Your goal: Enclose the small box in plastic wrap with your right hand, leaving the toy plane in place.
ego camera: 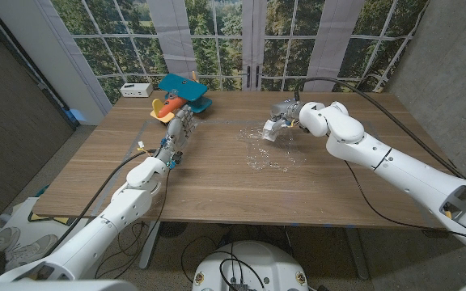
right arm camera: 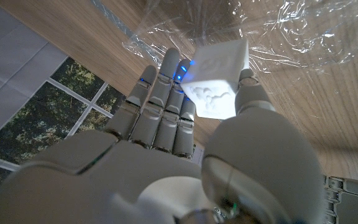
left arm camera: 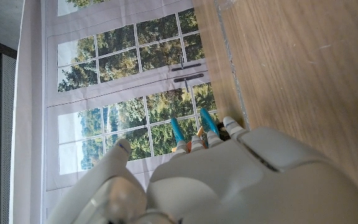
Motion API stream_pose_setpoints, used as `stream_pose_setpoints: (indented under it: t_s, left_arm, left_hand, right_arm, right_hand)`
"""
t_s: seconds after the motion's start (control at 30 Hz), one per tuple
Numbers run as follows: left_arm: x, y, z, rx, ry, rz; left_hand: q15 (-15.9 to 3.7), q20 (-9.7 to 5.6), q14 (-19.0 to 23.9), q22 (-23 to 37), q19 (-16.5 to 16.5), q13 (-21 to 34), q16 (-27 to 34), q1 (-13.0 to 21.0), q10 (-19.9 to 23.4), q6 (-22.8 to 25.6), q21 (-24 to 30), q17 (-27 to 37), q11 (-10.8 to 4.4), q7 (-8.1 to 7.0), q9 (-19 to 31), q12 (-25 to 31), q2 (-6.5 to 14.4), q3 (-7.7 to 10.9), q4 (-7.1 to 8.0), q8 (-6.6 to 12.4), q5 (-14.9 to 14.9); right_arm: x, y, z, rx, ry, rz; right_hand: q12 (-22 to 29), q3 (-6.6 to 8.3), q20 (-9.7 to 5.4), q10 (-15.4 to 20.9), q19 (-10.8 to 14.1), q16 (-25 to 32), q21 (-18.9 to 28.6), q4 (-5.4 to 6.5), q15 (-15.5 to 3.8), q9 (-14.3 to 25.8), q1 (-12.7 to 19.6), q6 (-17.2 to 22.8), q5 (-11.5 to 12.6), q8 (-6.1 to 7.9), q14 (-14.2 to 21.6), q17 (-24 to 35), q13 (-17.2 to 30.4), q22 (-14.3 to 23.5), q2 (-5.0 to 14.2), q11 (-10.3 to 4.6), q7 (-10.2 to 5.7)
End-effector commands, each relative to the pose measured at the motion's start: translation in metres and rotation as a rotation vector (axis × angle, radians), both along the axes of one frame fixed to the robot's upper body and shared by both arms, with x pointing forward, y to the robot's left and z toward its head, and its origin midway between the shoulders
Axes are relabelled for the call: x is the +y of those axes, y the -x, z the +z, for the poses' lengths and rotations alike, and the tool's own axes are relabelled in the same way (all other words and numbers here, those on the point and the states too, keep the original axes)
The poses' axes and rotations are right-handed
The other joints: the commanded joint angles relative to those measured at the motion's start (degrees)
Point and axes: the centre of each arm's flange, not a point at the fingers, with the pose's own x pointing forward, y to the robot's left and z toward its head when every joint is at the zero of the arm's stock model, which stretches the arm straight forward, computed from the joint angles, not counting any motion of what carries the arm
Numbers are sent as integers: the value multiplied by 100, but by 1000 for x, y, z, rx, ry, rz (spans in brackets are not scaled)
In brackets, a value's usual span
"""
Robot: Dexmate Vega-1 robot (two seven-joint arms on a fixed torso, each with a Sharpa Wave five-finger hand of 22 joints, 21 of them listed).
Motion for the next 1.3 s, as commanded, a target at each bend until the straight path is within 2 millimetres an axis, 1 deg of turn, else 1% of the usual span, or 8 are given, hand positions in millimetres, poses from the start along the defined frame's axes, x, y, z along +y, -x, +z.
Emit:
stream_pose_setpoints:
  t_s: [0.03,0.4,0.67,1.13,1.23,1.3]
  left_arm:
    - [2,2,-2,10,-7,7]
    - [2,2,-4,15,-6,10]
    - [0,2,-5,18,-5,7]
    - [-1,0,-5,24,-5,9]
    - [-1,0,-5,25,-6,10]
    - [-1,0,-5,26,-7,10]
  left_hand:
    - [30,29,-898,34,-329,22,-10,34,-753,-536,-12,14,46,-14,10,-18,35,-27,13,24,9]
    - [29,36,-901,34,-325,22,-10,33,-759,-544,-24,14,62,-21,10,-20,35,-30,13,13,8]
    - [30,35,-903,35,-317,22,-10,34,-760,-544,-31,14,35,-13,10,-20,37,-31,13,10,8]
    - [35,35,-910,36,-318,22,-11,34,-763,-549,-50,14,48,-17,11,-19,41,-34,14,3,8]
    - [34,36,-912,36,-317,22,-12,34,-765,-548,-52,14,46,-14,11,-20,42,-34,14,2,8]
    - [35,36,-912,37,-316,22,-11,34,-761,-547,-54,14,52,-18,11,-18,42,-34,14,2,8]
  right_arm:
    - [-6,-15,-7,14,-10,-31]
    - [-12,-26,-16,34,-29,-50]
    - [-14,-32,-19,38,-32,-58]
    - [-12,-39,-25,61,-40,-42]
    - [-12,-40,-25,72,-45,-39]
    - [-12,-41,-25,79,-44,-37]
  right_hand:
    - [17,368,-20,29,-9,-24,23,382,-534,7,867,677,1,17,90,30,144,12,829,-4,-634]
    - [6,376,-23,16,-7,-65,39,389,-530,7,864,675,2,20,99,25,134,11,821,-7,-631]
    - [-16,384,-24,-7,-6,-105,52,392,-536,7,862,664,3,18,112,10,114,10,807,-7,-652]
    - [-45,394,-14,-21,-9,-164,75,402,-524,5,859,656,2,18,108,9,82,8,811,8,-650]
    - [-84,398,11,-78,-9,-225,84,412,-489,2,842,604,-2,-4,58,-14,59,7,797,44,-627]
    - [-129,397,22,-153,-14,-283,91,420,-459,-3,821,525,-6,-40,12,-43,37,6,779,36,-625]
